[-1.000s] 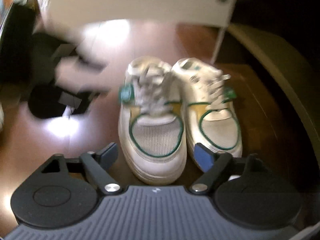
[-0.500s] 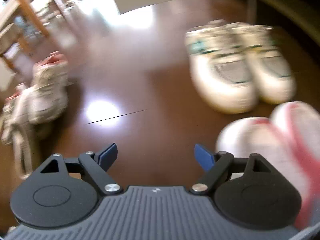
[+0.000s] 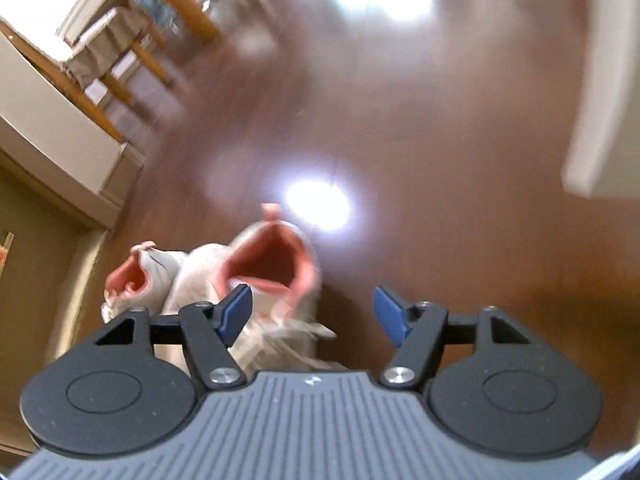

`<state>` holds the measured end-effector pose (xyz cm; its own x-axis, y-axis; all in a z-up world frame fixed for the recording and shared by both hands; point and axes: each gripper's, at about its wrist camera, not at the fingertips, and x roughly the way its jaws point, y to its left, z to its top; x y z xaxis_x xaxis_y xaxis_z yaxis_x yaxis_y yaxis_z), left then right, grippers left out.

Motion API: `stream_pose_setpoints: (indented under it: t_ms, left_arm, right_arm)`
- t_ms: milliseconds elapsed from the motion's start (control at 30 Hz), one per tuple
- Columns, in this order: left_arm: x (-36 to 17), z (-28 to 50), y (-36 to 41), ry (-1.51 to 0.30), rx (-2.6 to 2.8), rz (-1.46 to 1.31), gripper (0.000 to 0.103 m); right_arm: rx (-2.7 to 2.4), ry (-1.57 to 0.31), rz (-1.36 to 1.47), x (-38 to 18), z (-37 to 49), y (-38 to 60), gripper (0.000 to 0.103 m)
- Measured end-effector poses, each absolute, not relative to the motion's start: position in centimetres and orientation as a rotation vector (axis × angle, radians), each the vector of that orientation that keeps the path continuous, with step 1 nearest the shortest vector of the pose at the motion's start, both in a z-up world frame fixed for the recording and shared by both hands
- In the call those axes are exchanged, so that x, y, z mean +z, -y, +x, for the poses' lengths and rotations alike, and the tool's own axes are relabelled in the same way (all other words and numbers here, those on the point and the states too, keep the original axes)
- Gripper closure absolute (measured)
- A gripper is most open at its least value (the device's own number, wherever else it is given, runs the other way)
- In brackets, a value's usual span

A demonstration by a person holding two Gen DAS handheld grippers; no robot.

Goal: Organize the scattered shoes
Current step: 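Grasp the grey orange-collar sneaker by its heel with the right tool, then carry the sneaker beside the monkey-print slipper and open the right tool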

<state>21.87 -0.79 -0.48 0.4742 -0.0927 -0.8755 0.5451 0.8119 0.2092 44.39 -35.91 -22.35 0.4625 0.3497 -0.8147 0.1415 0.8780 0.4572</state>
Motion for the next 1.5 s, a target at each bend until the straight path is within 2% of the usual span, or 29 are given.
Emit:
stream_pose_setpoints:
  t_ms: [133, 167, 200, 267, 400, 500, 633, 733, 867, 1000, 1033, 1100, 1200, 1400, 1433, 1500]
  left_arm:
    - [-1.6, 21.2, -1.1, -1.064, -0.343, 0.512, 0.029]
    - [-1.7, 21.1, -1.6, -1.072, -0.326, 0.516, 0.029]
    - [-1.9, 21.0, -2.0, -1.079, -0.309, 0.521, 0.029]
    - [-2.0, 20.7, -2.7, -1.083, -0.283, 0.531, 0.029]
    - [-0.6, 19.4, -3.5, -1.035, -0.28, 0.544, 0.029]
    - [0.9, 18.1, -3.8, -0.974, -0.295, 0.542, 0.029]
    - [2.9, 16.1, -3.8, -0.908, -0.293, 0.522, 0.029]
    - [4.3, 14.9, -3.5, -0.881, -0.293, 0.505, 0.029]
    - [6.8, 13.1, -2.3, -0.817, -0.3, 0.458, 0.026]
    - [8.2, 11.9, -0.3, -0.793, -0.363, 0.444, 0.026]
    - [8.4, 11.7, 0.3, -0.789, -0.373, 0.448, 0.026]
    - [8.5, 11.6, 1.4, -0.781, -0.386, 0.46, 0.026]
    - [7.8, 12.3, 2.2, -0.799, -0.39, 0.459, 0.025]
    - [5.2, 13.1, 4.0, -0.874, -0.391, 0.521, 0.025]
    - [5.1, 13.1, 4.2, -0.868, -0.391, 0.53, 0.025]
    - [4.9, 13.2, 4.7, -0.847, -0.377, 0.562, 0.025]
  right_arm:
    - [0.046, -1.236, 0.532, -26.8, 48.7, 33.1, 0.06]
    - [0.025, -1.265, 0.544, -28.0, 49.0, 32.7, 0.068]
    - [0.013, -1.286, 0.558, -29.0, 49.1, 32.3, 0.089]
    - [0.018, -1.273, 0.589, -30.4, 48.1, 31.6, 0.09]
    - [0.043, -1.177, 0.618, -28.7, 44.4, 32.3, 0.09]
    - [0.087, -1.103, 0.59, -25.0, 40.1, 33.5, 0.09]
    - [0.081, -1.038, 0.567, -18.3, 30.1, 36.4, 0.09]
    - [0.01, -1.074, 0.575, -15.8, 23.4, 38.5, 0.09]
    - [-0.1, -1.17, 0.58, -16.5, 14.9, 40.6, 0.089]
    - [-0.19, -1.163, 0.555, -19.8, 8.9, 41.1, 0.075]
    - [-0.212, -1.157, 0.548, -20.7, 7.5, 41.2, 0.054]
    - [-0.256, -1.111, 0.483, -21.2, 5.2, 40.0, 0.026]
    - [-0.239, -1.02, 0.341, -21.2, 0.6, 37.0, 0.01]
    - [-0.151, -1.012, -0.094, -23.9, -0.2, 32.4, 0.006]
    - [-0.142, -1.013, -0.11, -24.6, 0.5, 32.4, 0.003]
    - [-0.123, -1.015, -0.131, -25.8, 1.6, 32.5, 0.005]
